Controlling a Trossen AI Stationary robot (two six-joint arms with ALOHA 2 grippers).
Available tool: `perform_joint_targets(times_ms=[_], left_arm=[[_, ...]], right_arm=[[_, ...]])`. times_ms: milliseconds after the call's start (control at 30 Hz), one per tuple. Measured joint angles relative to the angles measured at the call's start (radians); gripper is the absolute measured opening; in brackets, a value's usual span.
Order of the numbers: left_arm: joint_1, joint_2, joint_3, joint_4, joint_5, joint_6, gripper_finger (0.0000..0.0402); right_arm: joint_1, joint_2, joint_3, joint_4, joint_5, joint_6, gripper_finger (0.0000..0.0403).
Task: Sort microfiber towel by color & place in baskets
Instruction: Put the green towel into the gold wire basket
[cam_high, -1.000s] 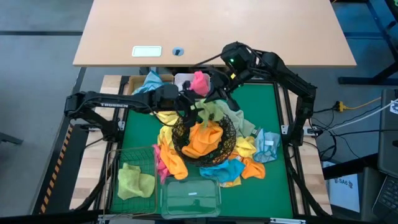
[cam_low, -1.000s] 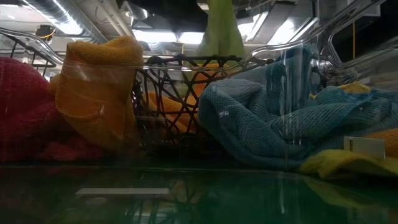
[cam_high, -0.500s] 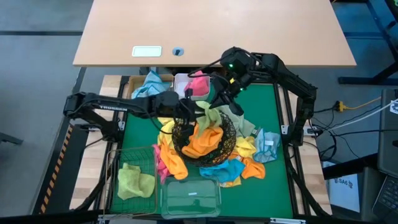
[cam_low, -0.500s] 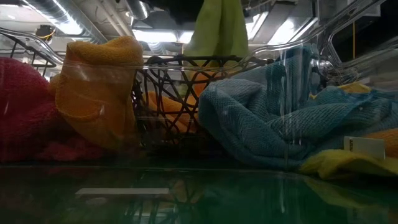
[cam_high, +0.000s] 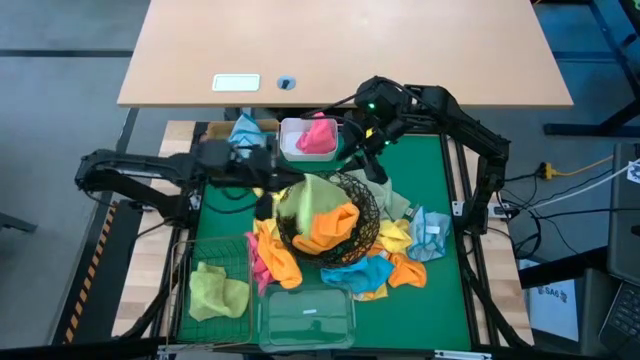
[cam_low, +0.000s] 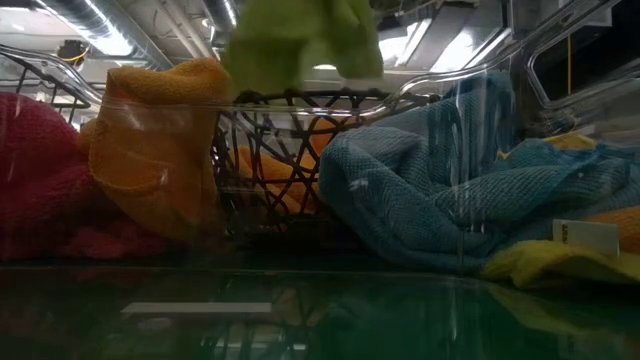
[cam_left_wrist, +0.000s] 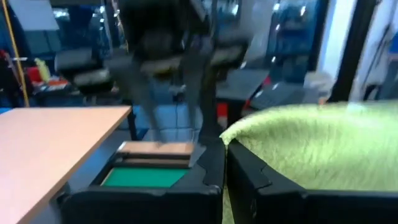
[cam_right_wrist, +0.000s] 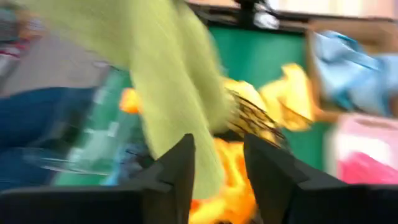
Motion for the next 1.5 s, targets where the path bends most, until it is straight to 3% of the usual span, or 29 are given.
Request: perform_joint_targets(times_ms=[167, 233, 433, 633, 933, 1133, 1300, 1500], left_arm=[[-0.058, -0.087, 0.0, 0.005, -0.016, -0.095, 0.0001], [-0.084, -0.117, 0.0, -0.004, -0.023, -0.132, 0.0001], [-0.17, -0.19, 0.0, -0.065, -0.028, -0.313, 0.0], [-0.278, -0.22, 0.0, -0.188, -0.069, -0.647, 0.0], [-0.499, -0.22, 0.0, -0.485, -0.063, -1.128, 0.0], [-0.651, -0.22, 0.0, -0.64, 0.032, -1.429, 0.0], [-0.741, -0.216, 0.0, -0.8, 0.046, -1.729, 0.0], [-0.8, -0.169, 0.0, -1.049, 0.146, -1.937, 0.0]], right_arm=[[0.0, 0.0, 0.0, -0.095, 0.214, -0.012, 0.0171], [-0.001, 0.0, 0.0, -0.152, 0.251, -0.046, 0.0173], [-0.001, 0.0, -0.003, -0.222, 0.175, -0.061, 0.0174], [0.0, 0.0, -0.005, -0.223, 0.096, -0.082, 0.0174], [0.0, -0.007, -0.005, -0.223, 0.082, -0.088, 0.0175], [0.0, -0.008, -0.005, -0.223, 0.082, -0.107, 0.0175], [0.0, -0.008, -0.005, -0.223, 0.082, -0.108, 0.0175], [0.0, -0.008, -0.005, -0.223, 0.083, -0.109, 0.0175]])
